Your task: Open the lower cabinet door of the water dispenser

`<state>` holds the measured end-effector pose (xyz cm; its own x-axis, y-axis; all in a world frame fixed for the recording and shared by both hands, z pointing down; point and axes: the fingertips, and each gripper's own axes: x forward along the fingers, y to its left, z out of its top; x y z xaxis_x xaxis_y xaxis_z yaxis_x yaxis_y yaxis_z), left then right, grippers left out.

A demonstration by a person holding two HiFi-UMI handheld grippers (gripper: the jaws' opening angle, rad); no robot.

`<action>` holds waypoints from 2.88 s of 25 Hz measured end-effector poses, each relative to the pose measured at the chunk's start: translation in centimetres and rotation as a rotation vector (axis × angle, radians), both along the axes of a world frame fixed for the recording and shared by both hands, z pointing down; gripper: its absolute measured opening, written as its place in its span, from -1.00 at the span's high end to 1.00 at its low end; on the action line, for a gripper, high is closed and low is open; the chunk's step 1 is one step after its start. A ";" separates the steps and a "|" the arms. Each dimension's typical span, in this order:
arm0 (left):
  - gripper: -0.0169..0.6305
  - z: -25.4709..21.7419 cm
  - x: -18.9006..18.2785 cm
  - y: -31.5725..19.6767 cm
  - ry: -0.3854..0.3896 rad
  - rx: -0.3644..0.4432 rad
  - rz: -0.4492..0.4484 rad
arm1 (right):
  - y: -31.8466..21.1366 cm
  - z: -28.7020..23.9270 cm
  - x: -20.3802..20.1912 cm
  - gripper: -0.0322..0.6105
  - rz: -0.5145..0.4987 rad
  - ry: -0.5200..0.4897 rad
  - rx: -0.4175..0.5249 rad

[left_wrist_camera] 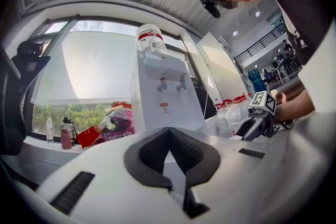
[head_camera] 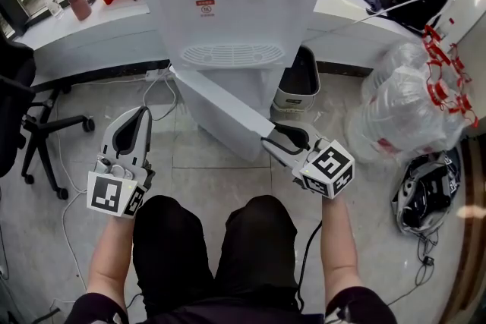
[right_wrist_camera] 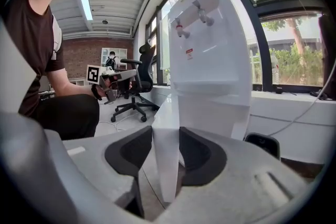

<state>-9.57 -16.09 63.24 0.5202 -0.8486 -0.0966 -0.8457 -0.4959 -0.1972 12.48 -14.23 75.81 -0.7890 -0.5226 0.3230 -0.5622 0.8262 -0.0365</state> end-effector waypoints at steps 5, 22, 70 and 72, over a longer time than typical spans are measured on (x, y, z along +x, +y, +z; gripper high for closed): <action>0.93 0.2 -1.7 -0.1 -0.013 0.006 -0.031 | 1.8 -0.2 -1.4 0.39 -0.120 0.010 -0.031; 0.93 1.9 -3.8 0.8 -0.001 -0.025 -0.081 | 7.0 -0.5 -8.4 0.59 -0.536 0.109 0.020; 0.93 2.5 -10.9 0.3 0.091 -0.015 -0.211 | 8.8 -1.2 -24.1 0.74 -0.769 0.013 0.191; 0.93 2.7 -11.0 0.2 0.093 -0.020 -0.211 | 8.0 -1.2 -23.4 0.74 -0.731 -0.006 0.179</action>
<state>-20.55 -15.93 65.89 0.3202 -0.9400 -0.1178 -0.9453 -0.3088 -0.1050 -10.90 -6.23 74.66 -0.9565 0.0908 0.2773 0.1317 0.9824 0.1326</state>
